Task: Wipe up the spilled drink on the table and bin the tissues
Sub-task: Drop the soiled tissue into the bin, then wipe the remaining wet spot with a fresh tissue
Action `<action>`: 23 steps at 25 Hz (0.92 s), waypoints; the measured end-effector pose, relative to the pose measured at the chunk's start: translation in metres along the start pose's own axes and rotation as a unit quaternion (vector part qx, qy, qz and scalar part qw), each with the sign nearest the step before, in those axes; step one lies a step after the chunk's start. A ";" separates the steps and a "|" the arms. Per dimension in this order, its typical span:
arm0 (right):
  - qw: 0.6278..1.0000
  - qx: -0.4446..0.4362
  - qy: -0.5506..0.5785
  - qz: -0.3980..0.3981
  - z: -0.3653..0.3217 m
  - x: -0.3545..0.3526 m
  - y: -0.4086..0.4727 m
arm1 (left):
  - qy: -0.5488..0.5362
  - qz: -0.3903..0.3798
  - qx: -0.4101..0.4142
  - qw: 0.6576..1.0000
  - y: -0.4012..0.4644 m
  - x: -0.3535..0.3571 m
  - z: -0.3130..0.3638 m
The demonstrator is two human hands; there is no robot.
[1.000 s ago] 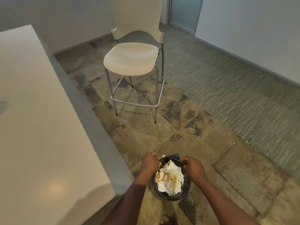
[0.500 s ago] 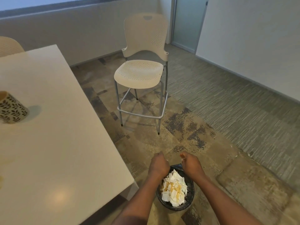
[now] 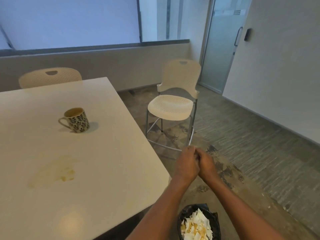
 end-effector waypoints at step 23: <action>0.962 -0.235 0.040 -0.136 -0.300 0.256 -0.093 | 0.137 0.204 -0.167 0.955 -0.188 -0.342 -0.236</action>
Point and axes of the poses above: each hand's wrist, its own y-axis towards the middle knuckle, its own x-axis out of the palm, z = x × y, the point moved 8 cm from there along y, towards the middle knuckle, and after that the axes turned 4 degrees about y, right-handed, at the moved point
